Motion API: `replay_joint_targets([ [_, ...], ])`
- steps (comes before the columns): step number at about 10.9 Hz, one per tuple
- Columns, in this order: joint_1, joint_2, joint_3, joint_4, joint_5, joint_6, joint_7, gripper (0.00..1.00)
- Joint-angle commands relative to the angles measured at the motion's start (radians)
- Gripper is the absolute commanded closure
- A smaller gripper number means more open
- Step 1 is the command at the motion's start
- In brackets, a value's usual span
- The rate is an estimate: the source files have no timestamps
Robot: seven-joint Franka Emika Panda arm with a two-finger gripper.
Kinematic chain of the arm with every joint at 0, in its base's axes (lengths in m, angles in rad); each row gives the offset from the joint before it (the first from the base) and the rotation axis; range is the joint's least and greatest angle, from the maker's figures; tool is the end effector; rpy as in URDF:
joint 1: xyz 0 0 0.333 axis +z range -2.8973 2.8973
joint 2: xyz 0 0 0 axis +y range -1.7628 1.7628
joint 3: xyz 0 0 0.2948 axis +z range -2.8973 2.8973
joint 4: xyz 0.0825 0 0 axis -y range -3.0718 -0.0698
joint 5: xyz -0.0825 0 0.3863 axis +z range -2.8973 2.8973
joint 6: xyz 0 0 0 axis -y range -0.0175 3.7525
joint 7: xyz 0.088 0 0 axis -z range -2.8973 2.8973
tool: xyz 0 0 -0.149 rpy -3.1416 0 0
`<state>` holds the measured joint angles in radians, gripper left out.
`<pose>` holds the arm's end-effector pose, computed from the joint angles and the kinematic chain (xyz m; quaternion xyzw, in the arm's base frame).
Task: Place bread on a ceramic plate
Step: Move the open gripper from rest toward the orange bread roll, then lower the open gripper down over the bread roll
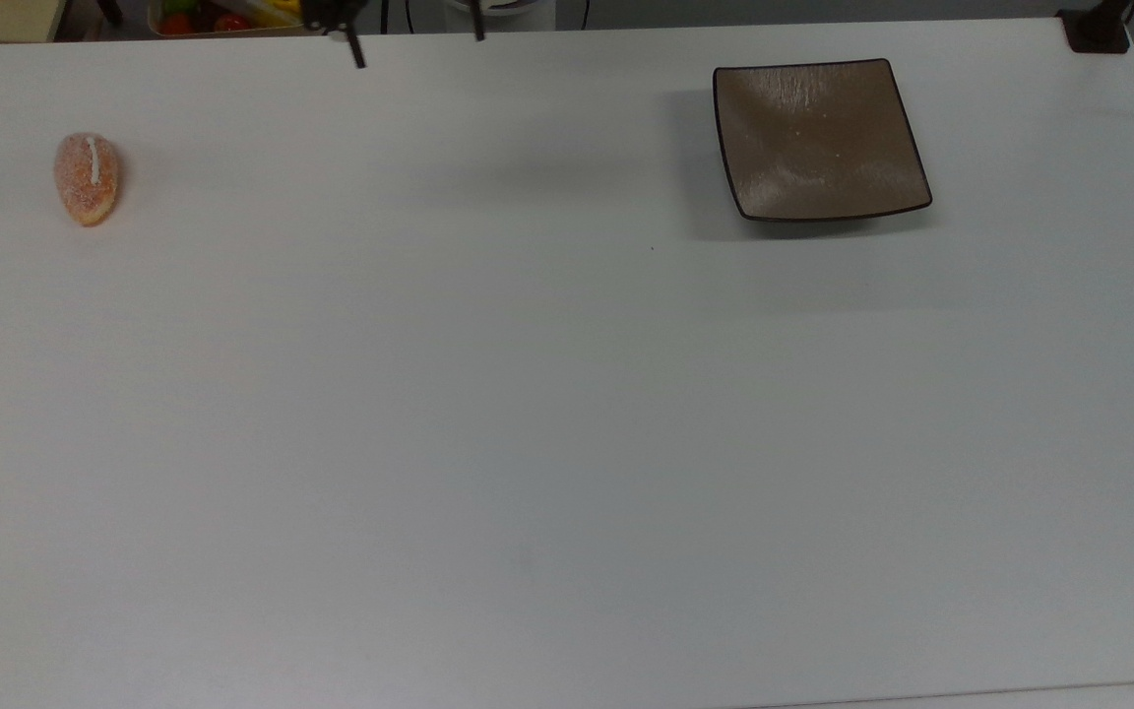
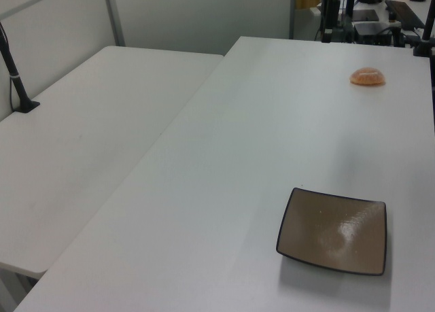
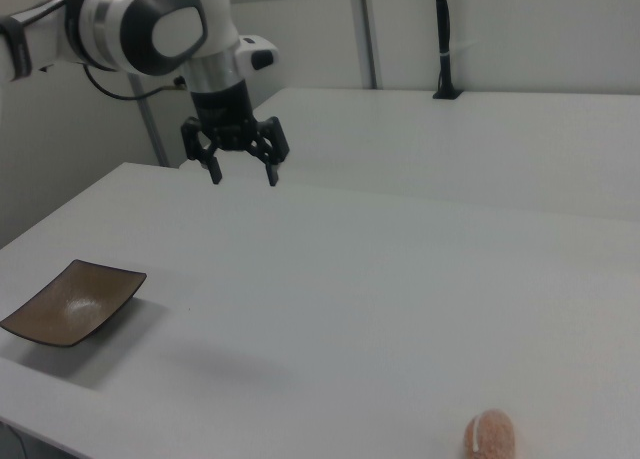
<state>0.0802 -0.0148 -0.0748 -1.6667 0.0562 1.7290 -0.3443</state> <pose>0.5690 0.0103 0.5383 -0.9842 -0.1704 -0.0427 0.0215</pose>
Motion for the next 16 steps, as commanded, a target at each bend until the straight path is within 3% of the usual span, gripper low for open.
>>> replay_joint_targets([
  [1,-0.075,0.021,-0.006,0.007,-0.044,-0.014,-0.096,0.00],
  [6,-0.227,0.038,-0.051,0.004,-0.059,0.013,-0.263,0.00],
  [8,-0.243,0.077,-0.121,-0.005,-0.059,0.062,-0.303,0.00],
  [12,-0.263,0.146,-0.213,-0.067,-0.061,0.206,-0.328,0.00],
  [16,-0.301,0.223,-0.250,-0.133,-0.061,0.342,-0.329,0.00],
])
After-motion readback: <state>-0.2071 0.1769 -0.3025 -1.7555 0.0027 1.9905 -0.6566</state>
